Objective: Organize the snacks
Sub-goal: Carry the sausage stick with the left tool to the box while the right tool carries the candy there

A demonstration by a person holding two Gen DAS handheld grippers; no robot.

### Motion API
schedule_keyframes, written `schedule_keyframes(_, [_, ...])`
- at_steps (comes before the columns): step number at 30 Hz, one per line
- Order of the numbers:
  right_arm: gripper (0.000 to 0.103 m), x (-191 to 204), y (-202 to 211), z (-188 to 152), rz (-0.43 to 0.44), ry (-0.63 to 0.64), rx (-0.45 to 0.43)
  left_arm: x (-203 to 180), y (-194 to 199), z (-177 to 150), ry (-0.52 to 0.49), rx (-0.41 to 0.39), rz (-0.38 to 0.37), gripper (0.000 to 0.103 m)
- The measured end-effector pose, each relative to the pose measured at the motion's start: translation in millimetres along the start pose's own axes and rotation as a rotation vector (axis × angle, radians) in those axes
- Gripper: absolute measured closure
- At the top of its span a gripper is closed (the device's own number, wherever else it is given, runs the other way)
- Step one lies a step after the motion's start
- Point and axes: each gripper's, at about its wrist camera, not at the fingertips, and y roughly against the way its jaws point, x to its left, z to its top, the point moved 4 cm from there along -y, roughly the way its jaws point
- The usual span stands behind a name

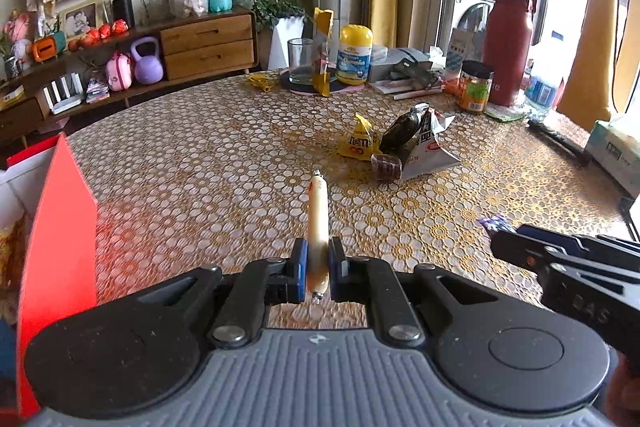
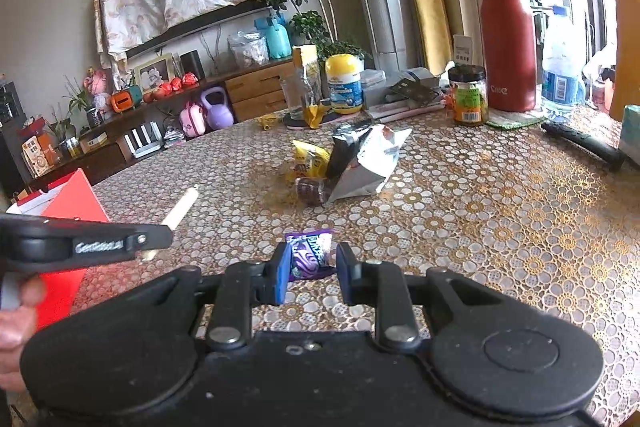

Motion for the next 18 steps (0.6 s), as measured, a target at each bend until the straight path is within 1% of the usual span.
schedule_keyframes(10, [0.080, 34, 15, 6, 0.043, 0.053, -0.008, 23, 42, -19, 0.051, -0.031, 0.012, 0.093])
schedule_keyframes(18, [0.080, 68, 22, 8, 0.076, 0.113, -0.011, 44, 71, -26, 0.093, -0.076, 0.024, 0.093])
